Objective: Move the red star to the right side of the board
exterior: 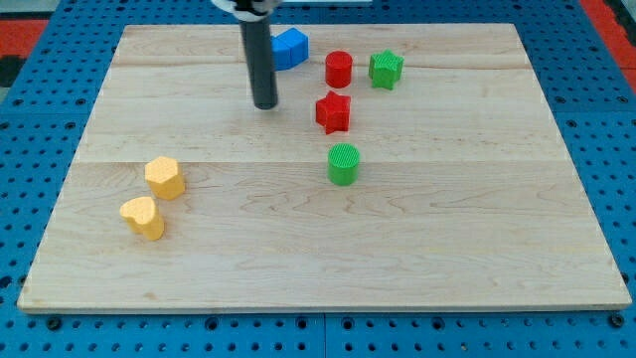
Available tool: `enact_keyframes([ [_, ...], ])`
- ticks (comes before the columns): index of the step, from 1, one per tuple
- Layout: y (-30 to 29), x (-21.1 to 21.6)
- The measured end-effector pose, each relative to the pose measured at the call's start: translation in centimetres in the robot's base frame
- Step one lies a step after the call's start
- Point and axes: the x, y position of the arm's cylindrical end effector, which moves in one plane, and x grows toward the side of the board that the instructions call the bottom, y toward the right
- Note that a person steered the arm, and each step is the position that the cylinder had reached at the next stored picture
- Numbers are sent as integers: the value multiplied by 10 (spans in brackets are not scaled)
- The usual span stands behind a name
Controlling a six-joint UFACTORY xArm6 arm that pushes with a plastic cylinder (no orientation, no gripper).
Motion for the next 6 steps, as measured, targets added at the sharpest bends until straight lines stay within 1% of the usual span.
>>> enact_keyframes([
  [1,72,7],
  [3,135,29],
  [4,199,29],
  [5,224,37],
  [6,157,63],
])
